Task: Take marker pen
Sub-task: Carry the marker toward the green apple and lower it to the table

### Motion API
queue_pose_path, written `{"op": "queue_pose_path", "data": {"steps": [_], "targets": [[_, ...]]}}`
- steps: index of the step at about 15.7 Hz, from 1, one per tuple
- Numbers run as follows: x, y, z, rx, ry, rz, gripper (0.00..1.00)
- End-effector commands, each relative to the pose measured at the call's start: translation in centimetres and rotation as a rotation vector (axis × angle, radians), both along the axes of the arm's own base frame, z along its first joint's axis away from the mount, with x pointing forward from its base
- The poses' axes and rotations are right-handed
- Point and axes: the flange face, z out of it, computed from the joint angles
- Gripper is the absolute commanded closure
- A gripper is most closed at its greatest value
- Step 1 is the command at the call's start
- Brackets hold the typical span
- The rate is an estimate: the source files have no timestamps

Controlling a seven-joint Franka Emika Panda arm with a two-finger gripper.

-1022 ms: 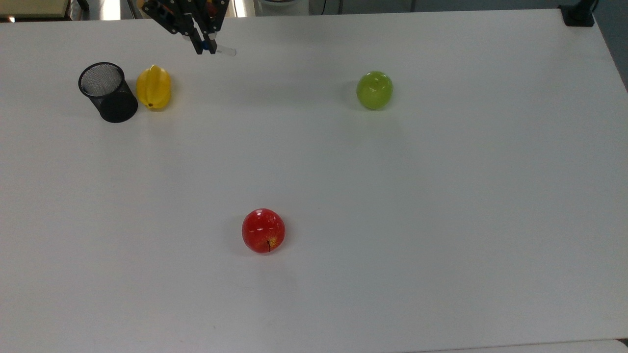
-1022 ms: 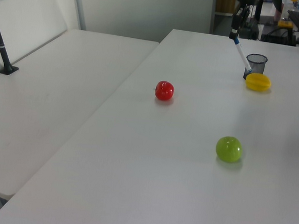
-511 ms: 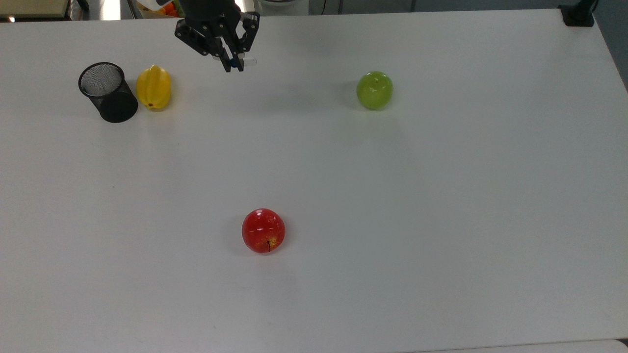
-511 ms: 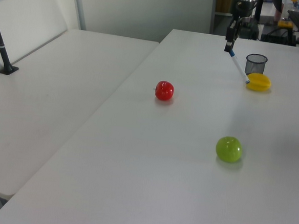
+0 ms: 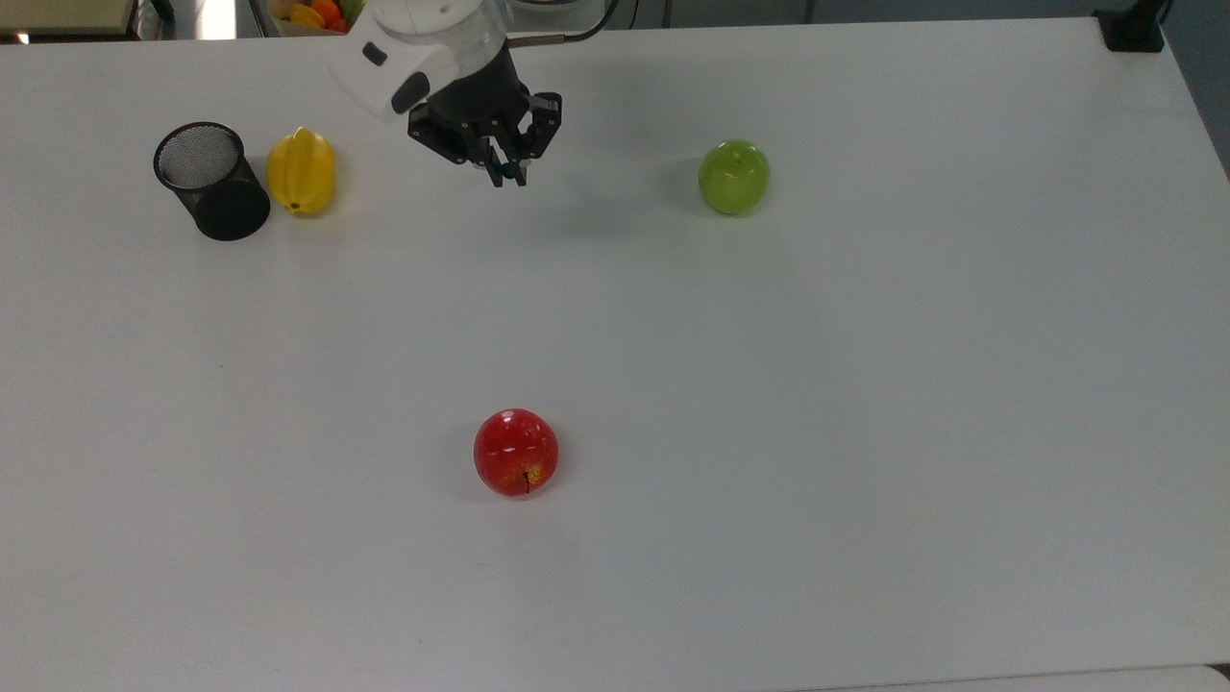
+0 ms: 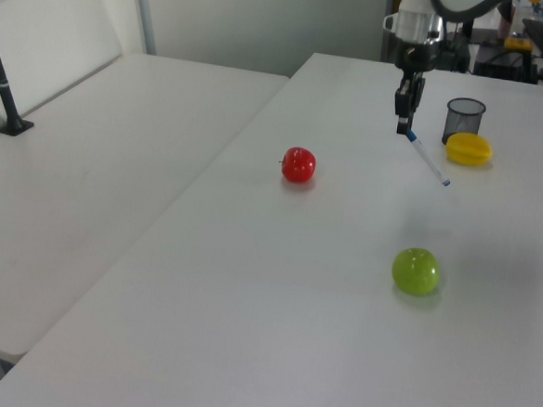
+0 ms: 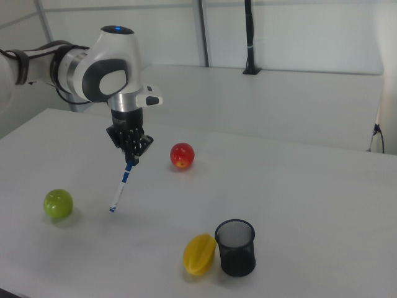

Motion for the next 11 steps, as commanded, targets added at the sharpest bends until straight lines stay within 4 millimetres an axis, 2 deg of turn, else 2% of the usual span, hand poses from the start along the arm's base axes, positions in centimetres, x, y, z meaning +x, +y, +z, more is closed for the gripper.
{"op": "queue_pose_path", "data": {"steps": [1, 8, 11], "targets": [[0.3, 1.6, -1.6, -0.032, 0.016, 0.012, 0.93], [0.6, 4.0, -6.1, -0.074, 0.084, 0.067, 0.92], [0.7, 4.6, -7.3, -0.085, 0.103, 0.079, 0.91]]}}
